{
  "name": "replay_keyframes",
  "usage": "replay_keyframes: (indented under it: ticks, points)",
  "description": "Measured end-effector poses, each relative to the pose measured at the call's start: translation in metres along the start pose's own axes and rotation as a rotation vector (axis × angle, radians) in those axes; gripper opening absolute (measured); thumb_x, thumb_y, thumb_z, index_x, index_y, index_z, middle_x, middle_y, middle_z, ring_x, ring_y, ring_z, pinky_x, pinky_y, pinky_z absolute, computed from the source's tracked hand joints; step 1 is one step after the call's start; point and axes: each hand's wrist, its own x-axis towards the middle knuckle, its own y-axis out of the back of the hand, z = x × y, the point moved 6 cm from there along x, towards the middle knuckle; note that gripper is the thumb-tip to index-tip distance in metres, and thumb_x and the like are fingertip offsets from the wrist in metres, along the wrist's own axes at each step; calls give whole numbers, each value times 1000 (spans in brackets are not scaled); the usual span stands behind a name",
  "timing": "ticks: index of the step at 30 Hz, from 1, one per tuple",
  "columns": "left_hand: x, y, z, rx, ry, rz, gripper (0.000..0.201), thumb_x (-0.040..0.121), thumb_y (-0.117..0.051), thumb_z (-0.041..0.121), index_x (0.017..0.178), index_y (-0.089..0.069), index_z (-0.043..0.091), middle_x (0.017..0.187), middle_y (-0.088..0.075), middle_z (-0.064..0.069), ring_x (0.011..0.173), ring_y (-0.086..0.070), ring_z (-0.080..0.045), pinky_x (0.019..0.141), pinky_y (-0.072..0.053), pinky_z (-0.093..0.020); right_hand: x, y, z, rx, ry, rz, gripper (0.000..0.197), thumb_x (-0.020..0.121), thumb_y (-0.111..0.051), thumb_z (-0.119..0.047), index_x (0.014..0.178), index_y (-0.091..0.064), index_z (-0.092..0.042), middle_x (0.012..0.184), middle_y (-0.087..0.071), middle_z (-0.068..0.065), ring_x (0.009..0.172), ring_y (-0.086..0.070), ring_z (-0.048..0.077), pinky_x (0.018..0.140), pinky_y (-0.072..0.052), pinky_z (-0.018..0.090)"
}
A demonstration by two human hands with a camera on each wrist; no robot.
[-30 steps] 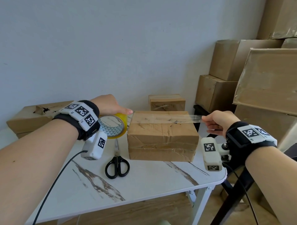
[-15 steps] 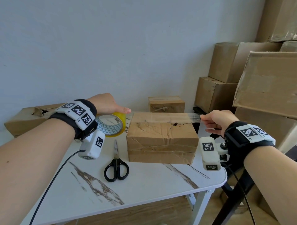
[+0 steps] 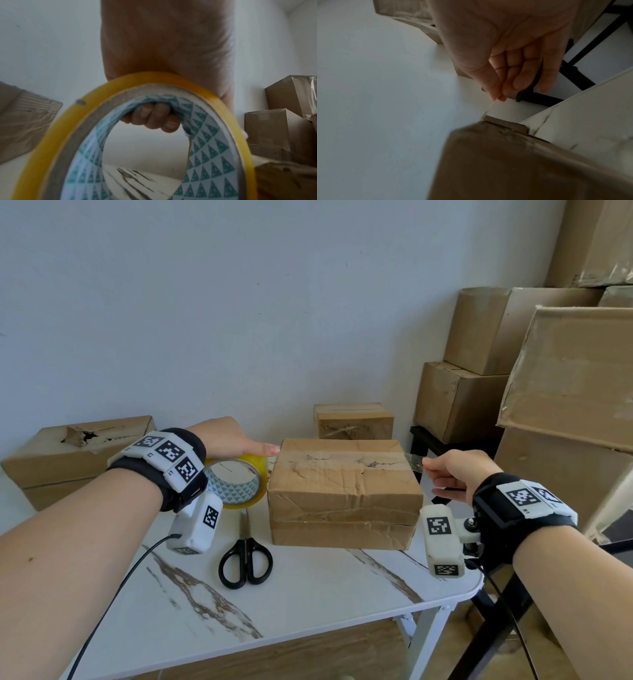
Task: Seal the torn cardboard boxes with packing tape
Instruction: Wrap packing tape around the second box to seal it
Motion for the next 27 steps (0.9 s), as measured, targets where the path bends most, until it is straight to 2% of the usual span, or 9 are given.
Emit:
replay_keyframes:
  ticks: [5,9,11,14,17,20,23,25,27]
  points:
    - [3,-13,-5,-35,27,-48,71,46,-51,82,54,-36,14,50,-35,0,45,-33,-15,52,-25,-28,1,-13,13,41,-36,-20,13,89,-64,-15,82,-62,-5,69,-57,5,60,-51,15,67,-53,32]
    - [6,-20,-7,-65,23,-49,79,43,-48,90,59,-47,12,54,-41,-2,49,-39,-16,53,-28,-28,1,-24,19,61,-58,-43,13,90,-63,-17,84,-61,-6,84,-64,8,75,-58,18,75,-56,35]
    - [7,-22,-9,-52,28,-50,87,49,-47,90,73,-59,7,60,-49,-6,57,-49,-19,56,-37,-30,-1,-29,19,33,-67,-62,14,92,-59,-15,80,-58,-7,89,-64,10,78,-59,18,72,-56,34]
    - [5,-25,-9,-36,62,-57,98,65,-48,79,101,-59,-11,90,-61,-16,80,-61,-30,73,-47,-36,-5,-35,14,-53,-38,-60,20,90,-53,-3,70,-51,-6,76,-61,12,64,-56,17,55,-50,29]
    - [-1,-24,-2,-23,31,-67,78,57,-42,80,66,-54,4,58,-40,-5,53,-36,-16,53,-26,-28,-7,-36,11,-111,5,-56,21,89,-54,-6,68,-51,-6,73,-61,13,63,-57,19,59,-52,32]
    - [-3,-20,4,-29,-10,-69,64,56,-42,79,59,-31,16,60,-24,0,54,-26,-16,54,-17,-29,-6,-36,15,-172,33,-89,21,92,-55,-22,82,-59,-4,89,-66,15,79,-62,24,80,-56,40]
    - [1,-19,-1,-71,-2,-21,63,69,-51,72,64,-44,10,64,-42,-2,62,-42,-17,56,-28,-28,-11,-41,13,-259,59,-127,19,93,-52,-11,110,-58,-5,107,-63,17,95,-62,29,86,-55,45]
    - [4,-19,-1,-103,-17,-2,58,71,-57,67,78,-56,10,80,-57,-5,78,-53,-19,65,-37,-29,-10,-41,4,-238,96,-126,35,91,-51,-3,127,-52,-6,119,-60,19,101,-62,32,87,-55,44]
    - [4,-19,-1,-127,-30,18,59,72,-61,65,96,-59,11,98,-60,-5,93,-55,-21,76,-40,-30,-11,-35,-10,-176,156,-100,38,92,-48,0,130,-51,-1,124,-58,22,91,-64,27,86,-54,36]
